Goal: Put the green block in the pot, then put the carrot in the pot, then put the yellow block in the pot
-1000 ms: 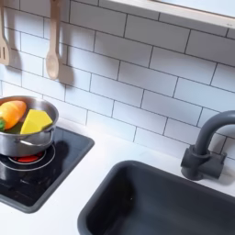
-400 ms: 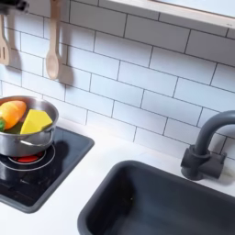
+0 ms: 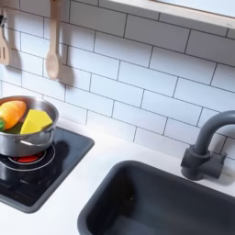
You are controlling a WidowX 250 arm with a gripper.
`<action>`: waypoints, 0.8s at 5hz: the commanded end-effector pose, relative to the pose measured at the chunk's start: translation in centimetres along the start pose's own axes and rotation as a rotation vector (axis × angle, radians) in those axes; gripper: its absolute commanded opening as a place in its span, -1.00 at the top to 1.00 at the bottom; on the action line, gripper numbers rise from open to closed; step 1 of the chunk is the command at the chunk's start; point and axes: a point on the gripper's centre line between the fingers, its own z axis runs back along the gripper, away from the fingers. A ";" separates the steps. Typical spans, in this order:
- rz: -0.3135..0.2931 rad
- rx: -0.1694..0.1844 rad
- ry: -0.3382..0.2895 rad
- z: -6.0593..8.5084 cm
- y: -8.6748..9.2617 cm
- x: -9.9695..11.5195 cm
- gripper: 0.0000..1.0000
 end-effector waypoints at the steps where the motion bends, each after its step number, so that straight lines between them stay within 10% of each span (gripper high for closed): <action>1: 0.022 -0.006 0.118 -0.5 -0.3 -2.5 -1.00; 4: 0.040 -0.002 0.241 -0.7 0.4 -8.4 -1.00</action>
